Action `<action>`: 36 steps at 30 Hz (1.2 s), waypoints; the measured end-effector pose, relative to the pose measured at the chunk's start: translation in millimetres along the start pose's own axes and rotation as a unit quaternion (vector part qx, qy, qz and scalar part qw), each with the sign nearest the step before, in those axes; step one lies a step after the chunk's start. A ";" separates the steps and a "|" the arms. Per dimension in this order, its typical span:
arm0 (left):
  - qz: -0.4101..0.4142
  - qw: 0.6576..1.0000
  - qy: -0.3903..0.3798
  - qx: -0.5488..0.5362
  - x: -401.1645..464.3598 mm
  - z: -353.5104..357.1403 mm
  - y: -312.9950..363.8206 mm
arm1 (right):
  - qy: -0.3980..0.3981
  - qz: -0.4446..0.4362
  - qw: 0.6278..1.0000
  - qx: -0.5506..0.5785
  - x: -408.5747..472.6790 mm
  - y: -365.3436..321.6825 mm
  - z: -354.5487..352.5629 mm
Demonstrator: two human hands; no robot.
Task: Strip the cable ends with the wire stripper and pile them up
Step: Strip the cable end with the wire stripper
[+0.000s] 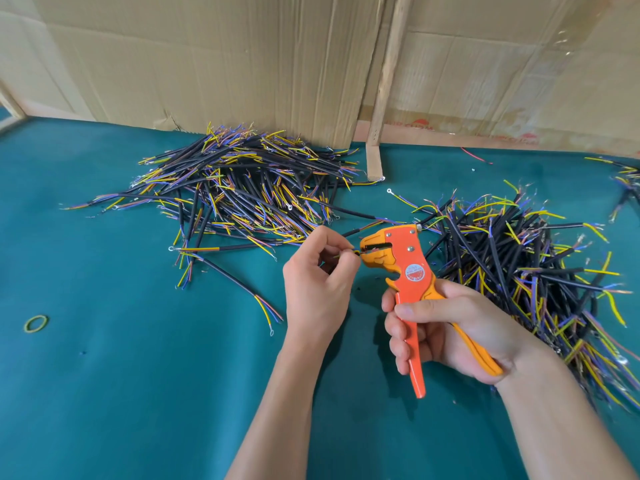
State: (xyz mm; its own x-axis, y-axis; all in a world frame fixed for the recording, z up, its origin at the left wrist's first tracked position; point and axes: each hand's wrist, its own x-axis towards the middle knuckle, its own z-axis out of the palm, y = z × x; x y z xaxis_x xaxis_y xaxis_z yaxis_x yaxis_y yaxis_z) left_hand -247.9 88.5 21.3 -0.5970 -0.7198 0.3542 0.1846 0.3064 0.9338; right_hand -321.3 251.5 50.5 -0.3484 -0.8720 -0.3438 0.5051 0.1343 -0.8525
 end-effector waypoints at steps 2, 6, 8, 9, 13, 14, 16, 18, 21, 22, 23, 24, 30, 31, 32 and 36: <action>0.004 1.000 -0.002 0.001 0.1 0.3 -0.2 | 0.001 0.003 1.000 -0.003 0.6 0.7 0.6; 0.010 1.000 0.000 0.005 0.2 -0.1 -0.4 | 0.003 0.005 1.000 -0.002 1.5 1.4 1.8; 0.010 1.000 0.001 0.004 0.2 -0.3 0.0 | 0.008 0.004 1.000 -0.003 2.1 1.2 2.8; 0.011 1.000 0.000 0.004 0.3 -0.3 -0.2 | 0.010 0.003 1.000 -0.004 2.4 1.2 3.1; 0.011 1.000 0.000 0.001 0.3 -0.2 0.1 | 0.008 0.005 1.000 0.000 2.1 1.1 2.6; 0.011 1.000 -0.001 0.000 0.1 -0.2 0.4 | 0.006 0.006 1.000 0.002 1.5 1.0 1.9; 0.011 1.000 -0.002 0.001 -0.3 -0.1 0.8 | 0.002 0.007 1.000 0.005 0.8 0.8 0.6; 0.011 1.000 -0.004 0.003 -0.4 0.0 1.0 | -0.003 0.007 1.000 0.003 0.4 0.7 -1.0; 0.009 1.000 -0.005 0.005 -0.2 0.4 1.6 | -0.011 0.009 1.000 0.000 -0.2 0.4 -3.4; 0.008 1.000 -0.006 0.007 -0.2 0.5 1.9 | -0.013 0.010 1.000 0.000 -0.6 0.1 -4.2; 0.007 1.000 -0.006 0.007 -0.4 0.6 2.1 | -0.015 0.011 1.000 0.001 -1.0 0.0 -4.9; 0.008 1.000 -0.007 0.008 -0.5 0.7 2.3 | -0.016 0.011 1.000 0.000 -1.3 -0.1 -5.3; 0.008 1.000 -0.015 0.006 -0.1 0.3 2.4 | -0.007 0.016 1.000 -0.012 -1.5 -0.7 -5.3; 0.008 1.000 -0.018 0.005 -0.2 0.0 2.3 | -0.004 0.017 1.000 -0.013 -1.6 -0.8 -5.2; 0.007 1.000 -0.020 0.004 -0.3 -0.3 2.2 | -0.002 0.017 1.000 -0.014 -1.9 -0.9 -5.2; 0.010 1.000 -0.024 -0.001 -0.4 -1.2 2.0 | 0.005 0.023 1.000 -0.014 -2.3 -1.7 -4.1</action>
State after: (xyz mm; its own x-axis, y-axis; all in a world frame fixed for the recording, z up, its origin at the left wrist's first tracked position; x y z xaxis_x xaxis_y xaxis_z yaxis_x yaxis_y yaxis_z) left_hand -246.3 88.7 23.1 -0.6298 -0.6832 0.3695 0.1984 0.3184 0.9270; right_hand -324.6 255.2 51.2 -0.3343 -0.8595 -0.3866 0.4989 0.1866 -0.8463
